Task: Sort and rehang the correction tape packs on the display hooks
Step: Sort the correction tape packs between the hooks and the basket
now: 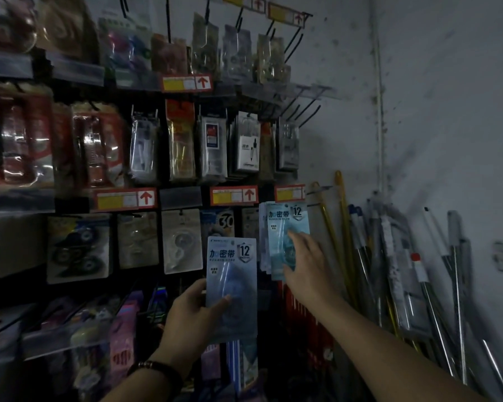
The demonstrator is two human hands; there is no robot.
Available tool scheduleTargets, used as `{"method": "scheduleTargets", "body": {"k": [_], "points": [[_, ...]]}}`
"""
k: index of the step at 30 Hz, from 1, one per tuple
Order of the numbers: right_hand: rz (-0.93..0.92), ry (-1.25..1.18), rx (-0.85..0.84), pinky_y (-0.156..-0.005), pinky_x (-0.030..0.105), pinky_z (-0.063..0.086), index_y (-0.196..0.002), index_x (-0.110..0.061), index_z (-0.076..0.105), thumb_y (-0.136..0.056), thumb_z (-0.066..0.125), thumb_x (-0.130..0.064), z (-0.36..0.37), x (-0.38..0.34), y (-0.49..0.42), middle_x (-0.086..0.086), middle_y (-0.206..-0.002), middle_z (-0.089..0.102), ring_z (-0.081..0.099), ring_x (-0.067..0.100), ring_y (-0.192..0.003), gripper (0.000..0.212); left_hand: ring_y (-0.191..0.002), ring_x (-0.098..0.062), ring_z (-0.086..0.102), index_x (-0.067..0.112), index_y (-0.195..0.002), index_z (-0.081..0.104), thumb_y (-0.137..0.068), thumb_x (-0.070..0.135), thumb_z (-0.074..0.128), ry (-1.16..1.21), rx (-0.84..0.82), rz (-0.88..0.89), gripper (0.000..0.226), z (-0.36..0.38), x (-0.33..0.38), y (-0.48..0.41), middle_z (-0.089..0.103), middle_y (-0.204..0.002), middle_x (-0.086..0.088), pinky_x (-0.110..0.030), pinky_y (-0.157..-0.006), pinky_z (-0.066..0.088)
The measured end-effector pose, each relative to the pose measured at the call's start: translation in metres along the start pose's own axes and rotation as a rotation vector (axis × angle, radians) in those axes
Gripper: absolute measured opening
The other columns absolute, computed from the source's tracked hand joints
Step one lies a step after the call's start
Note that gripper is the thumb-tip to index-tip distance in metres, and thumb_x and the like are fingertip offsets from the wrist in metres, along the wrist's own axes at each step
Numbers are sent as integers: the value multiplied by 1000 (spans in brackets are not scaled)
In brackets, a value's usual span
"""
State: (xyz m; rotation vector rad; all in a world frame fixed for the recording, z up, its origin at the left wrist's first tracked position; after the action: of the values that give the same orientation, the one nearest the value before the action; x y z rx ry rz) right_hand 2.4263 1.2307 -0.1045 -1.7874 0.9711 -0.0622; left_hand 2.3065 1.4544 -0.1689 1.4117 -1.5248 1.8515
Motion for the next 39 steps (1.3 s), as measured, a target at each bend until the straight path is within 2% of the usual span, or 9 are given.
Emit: {"method": "scheduleTargets", "body": {"k": [7, 12, 16, 19, 23, 27, 31, 35, 39], "points": [[-34, -10, 33, -111, 45, 51, -163, -29, 28, -95, 72, -13, 5, 2, -2, -5, -160, 30, 36, 22, -147, 82, -90, -15, 82, 30, -110, 77, -91, 17, 82, 22, -12, 5, 23, -6, -3, -8, 84, -99, 5, -39, -81, 66], [-11, 27, 17, -112, 46, 49, -164, -28, 22, -96, 71, -15, 6, 0, -16, -1, -156, 33, 38, 23, -144, 86, -98, -23, 82, 36, -108, 80, -91, 16, 82, 67, -26, -8, 26, -2, -4, -14, 84, -106, -1, -51, -89, 65], [-11, 115, -91, -109, 46, 50, -166, -32, 13, -96, 70, -17, 16, 7, -15, -1, -156, 30, 40, 24, -139, 91, -101, -24, 81, 38, -111, 79, -92, 18, 82, 107, -50, -11, 28, 1, -5, -16, 83, -111, -2, -51, -89, 65], [-10, 156, -118, -107, 47, 52, -165, -33, 16, -94, 72, -16, 15, 13, -20, -1, -157, 30, 41, 24, -139, 92, -101, -24, 81, 34, -112, 79, -92, 17, 82, 118, -61, -21, 26, 3, -4, -16, 83, -110, -3, -51, -89, 66], [53, 209, -87, -106, 48, 52, -159, -29, 30, -91, 75, -24, 15, 12, -20, 3, -155, 27, 43, 27, -138, 82, -98, -24, 82, 25, -117, 77, -92, 14, 81, 101, -45, -34, 27, 6, 4, -15, 84, -107, -2, -52, -91, 65], [-208, 64, 67, -92, 40, 59, -139, -30, 40, -92, 54, -48, 0, -30, 5, -6, -139, 34, 52, 17, -121, 52, -98, -20, 81, 23, -121, 74, -94, 16, 80, 75, -29, -6, 29, 13, 20, -16, 83, -110, -2, -45, -87, 67], [-386, -30, 18, -98, 31, 55, -151, -32, 39, -89, 58, -62, -5, -65, 31, -12, -141, 41, 50, 8, -125, 72, -98, -17, 81, 25, -117, 74, -94, 16, 80, 112, -40, 9, 26, 29, 36, -16, 82, -110, 0, -38, -81, 67], [-362, -39, -102, -103, 33, 51, -159, -37, 25, -83, 69, -59, -3, -63, 38, -14, -150, 36, 47, 11, -134, 90, -99, -16, 80, 28, -119, 73, -97, 17, 77, 193, -19, -15, 25, 38, 42, -14, 82, -108, 4, -44, -85, 67], [-311, -33, -108, -99, 36, 55, -159, -38, 21, -85, 69, -56, 1, -51, 39, -18, -150, 34, 49, 11, -132, 90, -100, -18, 80, 26, -121, 71, -100, 21, 74, 95, -45, -18, 23, 45, 46, -13, 81, -110, 2, -47, -87, 67]]}}
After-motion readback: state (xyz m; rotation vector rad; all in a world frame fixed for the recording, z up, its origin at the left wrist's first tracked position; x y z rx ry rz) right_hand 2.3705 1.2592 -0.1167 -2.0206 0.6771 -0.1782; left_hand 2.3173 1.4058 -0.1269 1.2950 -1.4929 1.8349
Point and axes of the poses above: each hand's wrist, its own y-axis away from the middle knuckle, its own z-axis out of the palm, x = y × z, the point moved 9 cm from there along -y, towards the middle knuckle
